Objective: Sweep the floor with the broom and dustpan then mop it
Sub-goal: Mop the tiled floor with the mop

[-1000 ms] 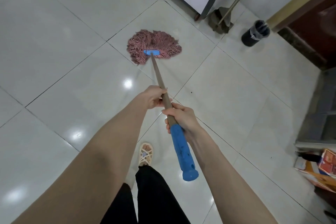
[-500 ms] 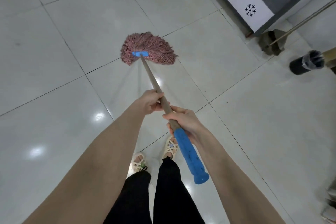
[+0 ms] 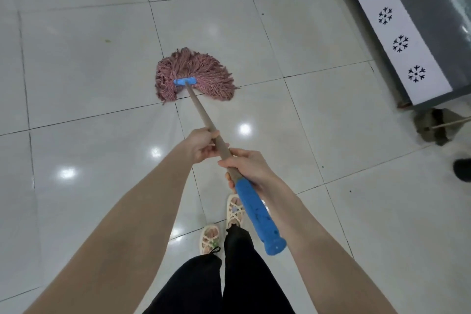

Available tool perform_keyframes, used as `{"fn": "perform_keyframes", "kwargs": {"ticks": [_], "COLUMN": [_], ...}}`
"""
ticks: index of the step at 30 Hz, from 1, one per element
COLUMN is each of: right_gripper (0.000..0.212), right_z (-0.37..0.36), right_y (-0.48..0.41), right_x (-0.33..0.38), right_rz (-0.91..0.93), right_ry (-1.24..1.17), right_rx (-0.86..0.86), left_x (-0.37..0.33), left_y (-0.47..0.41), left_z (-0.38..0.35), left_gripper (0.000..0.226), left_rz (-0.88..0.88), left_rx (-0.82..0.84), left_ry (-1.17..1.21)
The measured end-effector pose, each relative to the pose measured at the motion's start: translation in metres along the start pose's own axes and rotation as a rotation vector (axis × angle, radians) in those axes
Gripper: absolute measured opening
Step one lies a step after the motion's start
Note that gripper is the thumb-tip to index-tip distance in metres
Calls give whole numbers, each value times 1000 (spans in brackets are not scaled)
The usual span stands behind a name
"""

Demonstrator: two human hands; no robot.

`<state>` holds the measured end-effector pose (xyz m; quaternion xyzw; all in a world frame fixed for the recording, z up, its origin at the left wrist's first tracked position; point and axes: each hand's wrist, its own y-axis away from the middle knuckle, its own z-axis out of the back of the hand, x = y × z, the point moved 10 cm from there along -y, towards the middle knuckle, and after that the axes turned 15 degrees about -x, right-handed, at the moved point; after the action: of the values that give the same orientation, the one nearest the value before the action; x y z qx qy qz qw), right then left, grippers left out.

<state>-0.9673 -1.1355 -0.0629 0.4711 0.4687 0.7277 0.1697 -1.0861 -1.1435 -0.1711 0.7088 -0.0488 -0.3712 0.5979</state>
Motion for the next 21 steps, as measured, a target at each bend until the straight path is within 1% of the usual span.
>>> {"fn": "perform_keyframes", "kwargs": {"ticks": [5,8,12,13,17,21], "right_gripper": [46,44,43,45,46,39], "right_z": [-17,-32,-73,-78,-128,-171], "right_y": [-30,-54,-94,-99,-128,-149], "right_x": [44,76,143,154,225,272], "right_rz": [32,41,25,39,55,58], "right_ry": [49,99,93,100,118,141], "right_rx": [-20,-4,29,20,54,70], "left_x": [-44,-79,-155,-167,-248,-302], "left_y": [-29,-49,-88,-93,-123,-143], "left_z": [-3,-4,5,7,29,54], "left_gripper": [25,25,21,20,19,18], "left_rz": [2,-3,-6,-13,-34,-44], "left_rx": [6,0,-5,-20,-67,-97], "left_ry": [25,42,70,72,86,106]}}
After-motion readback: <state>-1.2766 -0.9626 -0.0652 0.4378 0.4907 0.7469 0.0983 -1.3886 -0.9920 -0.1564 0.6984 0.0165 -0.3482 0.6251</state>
